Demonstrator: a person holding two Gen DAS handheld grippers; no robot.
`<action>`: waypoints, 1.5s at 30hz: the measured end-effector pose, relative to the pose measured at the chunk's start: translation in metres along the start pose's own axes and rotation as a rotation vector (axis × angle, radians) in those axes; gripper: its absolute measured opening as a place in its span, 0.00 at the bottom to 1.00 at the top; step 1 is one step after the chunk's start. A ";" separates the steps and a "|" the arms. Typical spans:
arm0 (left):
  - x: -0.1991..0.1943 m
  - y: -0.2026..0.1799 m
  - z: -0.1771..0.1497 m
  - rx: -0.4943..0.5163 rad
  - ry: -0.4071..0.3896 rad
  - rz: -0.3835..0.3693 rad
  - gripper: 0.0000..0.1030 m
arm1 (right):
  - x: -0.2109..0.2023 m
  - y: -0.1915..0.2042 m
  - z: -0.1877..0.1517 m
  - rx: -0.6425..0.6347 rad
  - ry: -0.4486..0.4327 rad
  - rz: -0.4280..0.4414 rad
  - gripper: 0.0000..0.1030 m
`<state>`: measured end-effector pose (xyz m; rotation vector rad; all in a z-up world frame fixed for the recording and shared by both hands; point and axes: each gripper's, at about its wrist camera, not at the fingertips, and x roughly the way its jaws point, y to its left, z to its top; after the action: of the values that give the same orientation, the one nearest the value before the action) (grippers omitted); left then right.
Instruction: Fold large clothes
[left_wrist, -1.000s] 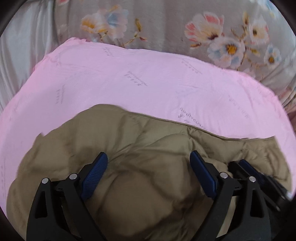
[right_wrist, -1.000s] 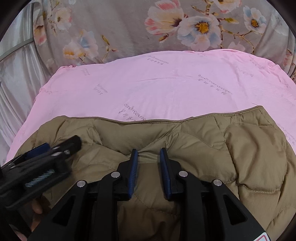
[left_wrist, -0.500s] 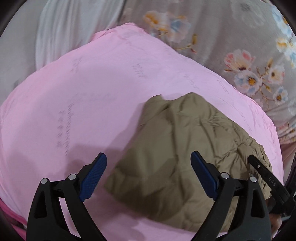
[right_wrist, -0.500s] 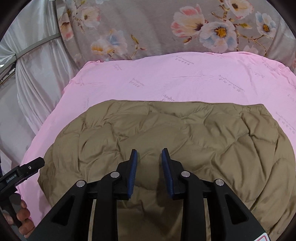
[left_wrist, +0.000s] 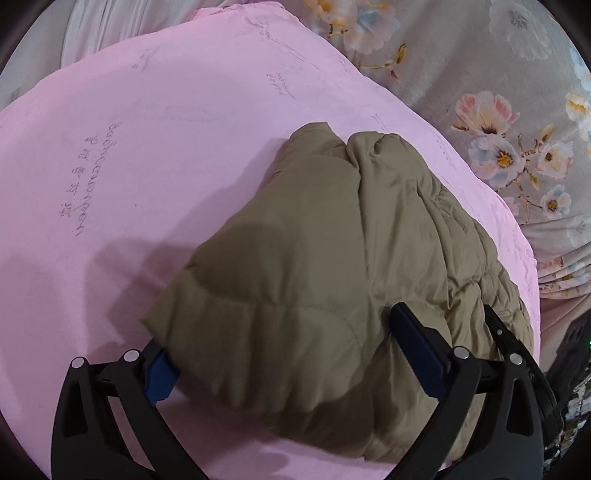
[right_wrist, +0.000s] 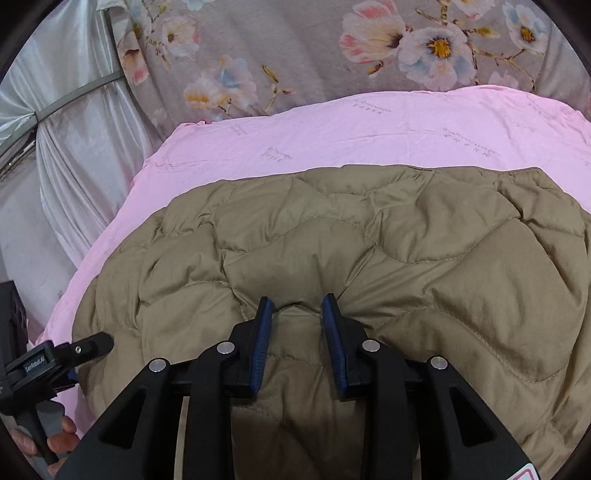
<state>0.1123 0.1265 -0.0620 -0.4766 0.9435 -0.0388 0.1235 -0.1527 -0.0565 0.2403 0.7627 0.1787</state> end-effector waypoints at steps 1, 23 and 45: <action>0.001 -0.003 0.001 0.003 -0.007 -0.003 0.95 | 0.000 0.001 -0.001 -0.007 -0.007 -0.005 0.28; -0.119 -0.087 0.028 0.307 -0.286 -0.049 0.14 | -0.078 0.021 -0.041 0.012 0.209 0.099 0.05; -0.125 -0.296 -0.102 0.815 -0.168 -0.291 0.12 | -0.188 -0.089 -0.061 0.236 0.040 -0.024 0.05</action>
<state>0.0091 -0.1481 0.1047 0.1451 0.6147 -0.6142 -0.0460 -0.2750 0.0005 0.4521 0.8269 0.0701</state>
